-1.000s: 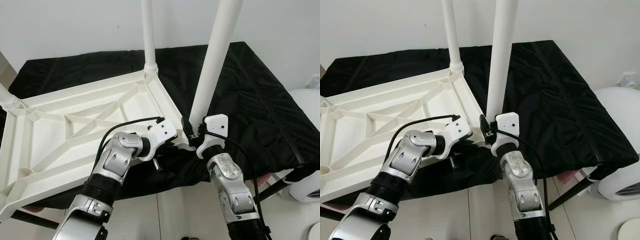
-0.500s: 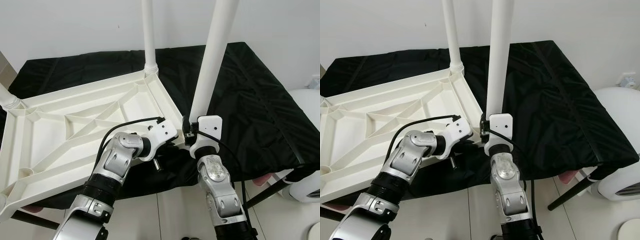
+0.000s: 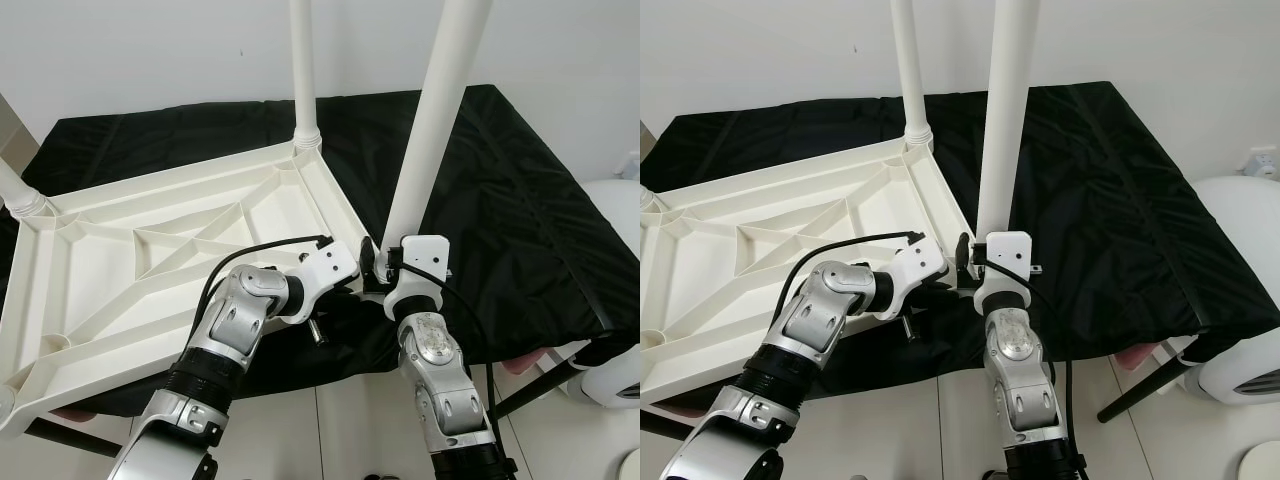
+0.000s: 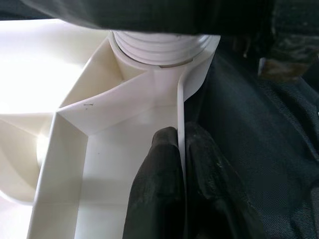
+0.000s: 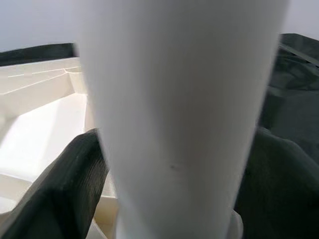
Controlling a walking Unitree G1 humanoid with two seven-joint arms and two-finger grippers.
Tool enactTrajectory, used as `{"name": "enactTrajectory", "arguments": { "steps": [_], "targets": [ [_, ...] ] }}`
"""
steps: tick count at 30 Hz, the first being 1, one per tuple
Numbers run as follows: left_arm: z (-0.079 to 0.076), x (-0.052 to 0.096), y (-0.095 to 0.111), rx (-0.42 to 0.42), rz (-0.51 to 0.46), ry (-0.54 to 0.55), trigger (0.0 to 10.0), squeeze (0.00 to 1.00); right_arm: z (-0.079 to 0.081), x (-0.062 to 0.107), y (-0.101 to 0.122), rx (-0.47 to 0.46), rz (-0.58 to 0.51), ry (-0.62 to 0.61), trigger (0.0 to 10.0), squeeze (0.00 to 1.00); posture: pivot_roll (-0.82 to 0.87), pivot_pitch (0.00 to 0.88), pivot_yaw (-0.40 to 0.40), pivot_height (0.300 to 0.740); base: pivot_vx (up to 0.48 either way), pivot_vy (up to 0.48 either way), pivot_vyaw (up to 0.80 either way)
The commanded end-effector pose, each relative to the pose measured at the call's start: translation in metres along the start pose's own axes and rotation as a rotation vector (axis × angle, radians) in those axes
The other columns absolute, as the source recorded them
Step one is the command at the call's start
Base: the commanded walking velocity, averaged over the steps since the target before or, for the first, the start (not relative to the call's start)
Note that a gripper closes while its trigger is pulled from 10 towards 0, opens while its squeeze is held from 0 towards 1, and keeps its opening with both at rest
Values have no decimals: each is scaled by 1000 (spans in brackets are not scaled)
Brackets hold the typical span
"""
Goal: Building children table
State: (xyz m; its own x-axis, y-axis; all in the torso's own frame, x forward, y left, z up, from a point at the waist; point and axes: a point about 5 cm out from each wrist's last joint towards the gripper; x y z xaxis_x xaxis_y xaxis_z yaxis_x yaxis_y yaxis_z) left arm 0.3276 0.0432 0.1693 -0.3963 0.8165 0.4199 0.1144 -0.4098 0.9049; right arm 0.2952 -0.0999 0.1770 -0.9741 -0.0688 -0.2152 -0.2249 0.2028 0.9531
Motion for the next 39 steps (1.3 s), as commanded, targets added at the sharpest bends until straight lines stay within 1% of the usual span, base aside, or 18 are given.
{"name": "enactTrajectory", "arguments": {
  "steps": [1,4,5,8,10,13,14,15,17,18,21,24,26,28,31,36,38,39],
  "targets": [
    [6,-1,0,2,-61,172,10000,0,8,5,-4,-47,4,47,10000,1000,-134,99,78,740,0,0,0],
    [6,-1,0,3,-61,172,10000,0,5,4,-2,-61,-22,89,10000,1000,-134,99,79,740,0,0,0],
    [6,-1,0,3,-61,172,10000,0,3,3,-1,-61,-36,127,10000,0,-136,99,78,740,0,0,0],
    [6,-1,0,3,-60,171,10000,0,-2,1,-2,-73,-45,174,10000,0,-137,100,79,740,0,0,0],
    [6,-2,1,2,-61,171,10000,0,-16,-4,-2,-69,-72,261,10000,0,-136,104,78,740,0,0,0],
    [6,-2,1,2,-61,171,10000,0,-16,-4,-2,-69,-72,261,10000,0,-136,104,78,740,0,0,0],
    [7,-2,1,2,-62,172,10000,0,-33,-12,-2,-36,-95,314,10000,0,-134,110,79,740,0,0,0],
    [7,-2,1,2,-62,172,10000,0,-33,-12,-2,-36,-95,314,10000,0,-134,110,79,740,0,0,0],
    [8,-1,1,2,-62,174,10000,0,-47,-18,-1,-7,-106,382,10000,0,-137,114,81,740,0,0,0],
    [8,-1,1,2,-62,174,10000,0,-47,-18,-1,-7,-106,382,10000,0,-137,114,81,740,0,0,0],
    [9,0,0,-1,-57,177,10000,0,-61,-25,4,19,-129,507,10000,0,-135,120,81,740,0,0,0],
    [9,0,0,0,-55,178,10000,0,-64,-27,4,28,-124,557,10000,0,-135,120,81,740,0,0,0],
    [10,0,-1,1,-54,182,10000,0,-67,-32,2,41,-107,671,10000,0,-133,126,82,740,0,0,0],
    [10,0,0,2,-54,183,10000,0,-67,-32,2,33,-101,727,10000,0,-130,128,83,740,0,0,0],
    [10,0,0,2,-54,183,10000,0,-68,-33,0,34,-95,751,10000,0,-128,129,84,740,0,0,0],
    [10,0,0,1,-55,186,10000,0,-69,-34,-5,20,-71,850,10000,0,-127,127,83,740,0,0,0],
    [10,0,0,1,-54,186,10000,0,-69,-34,-6,21,-68,854,10000,0,-127,127,83,740,0,0,0],
    [11,0,0,1,-54,187,10000,0,-70,-34,-7,17,-65,861,4196,0,-125,124,81,740,0,0,0]
  ]
}}
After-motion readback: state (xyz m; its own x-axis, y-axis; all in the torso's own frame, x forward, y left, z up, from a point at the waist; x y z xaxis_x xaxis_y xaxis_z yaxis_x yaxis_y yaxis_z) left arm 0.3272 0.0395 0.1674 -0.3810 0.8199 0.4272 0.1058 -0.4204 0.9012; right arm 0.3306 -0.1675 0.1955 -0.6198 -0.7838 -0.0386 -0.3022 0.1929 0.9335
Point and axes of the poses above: a point about 5 cm out from each wrist's last joint towards the gripper, its own x axis pointing back from the gripper into the wrist, its own y axis along the axis of the wrist's last joint, z = x × y, and after that the axes turned 13 degrees about x, right-handed
